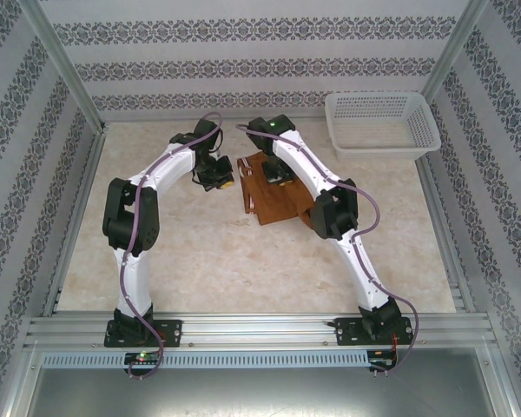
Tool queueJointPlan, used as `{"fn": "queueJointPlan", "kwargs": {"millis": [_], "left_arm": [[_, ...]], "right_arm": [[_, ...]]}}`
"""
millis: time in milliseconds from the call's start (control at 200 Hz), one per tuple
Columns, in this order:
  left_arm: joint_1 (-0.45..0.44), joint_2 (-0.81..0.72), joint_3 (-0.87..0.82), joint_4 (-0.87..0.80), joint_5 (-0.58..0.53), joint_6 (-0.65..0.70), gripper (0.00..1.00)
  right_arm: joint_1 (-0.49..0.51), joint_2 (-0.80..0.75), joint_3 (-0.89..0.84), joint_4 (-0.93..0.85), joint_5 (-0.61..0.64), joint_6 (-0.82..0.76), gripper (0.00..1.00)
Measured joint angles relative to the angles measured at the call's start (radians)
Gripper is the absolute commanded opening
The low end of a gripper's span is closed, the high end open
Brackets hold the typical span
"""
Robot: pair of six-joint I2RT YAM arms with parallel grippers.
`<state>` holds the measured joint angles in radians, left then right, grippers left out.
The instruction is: Roll up the long pants
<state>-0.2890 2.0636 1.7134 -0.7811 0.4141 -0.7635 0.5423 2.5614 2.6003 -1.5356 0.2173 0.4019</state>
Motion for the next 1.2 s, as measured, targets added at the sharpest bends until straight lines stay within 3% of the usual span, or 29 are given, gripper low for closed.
{"fn": "queueJointPlan", "kwargs": {"millis": [285,390,550,634,974,1199], "left_arm": [[0.0,0.0,0.0,0.001,0.002,-0.001,0.0],[0.0,0.0,-0.002,0.005,0.013,-0.002,0.0],[0.0,0.0,-0.002,0.005,0.023,-0.002,0.0],[0.0,0.0,-0.002,0.005,0.023,-0.002,0.0],[0.0,0.0,0.01,0.001,0.022,-0.002,0.0],[0.001,0.0,0.07,-0.025,0.014,-0.001,0.0]], "right_arm": [[0.005,-0.002,-0.139,0.18,-0.261,0.086,0.04],[0.005,-0.012,-0.194,0.246,-0.341,0.118,0.21],[0.008,-0.031,-0.222,0.319,-0.449,0.154,0.63],[0.012,-0.042,-0.227,0.336,-0.481,0.145,0.72],[-0.046,-0.186,-0.243,0.313,-0.54,0.111,0.74],[-0.227,-0.351,-0.249,0.26,-0.504,0.034,0.74]]}}
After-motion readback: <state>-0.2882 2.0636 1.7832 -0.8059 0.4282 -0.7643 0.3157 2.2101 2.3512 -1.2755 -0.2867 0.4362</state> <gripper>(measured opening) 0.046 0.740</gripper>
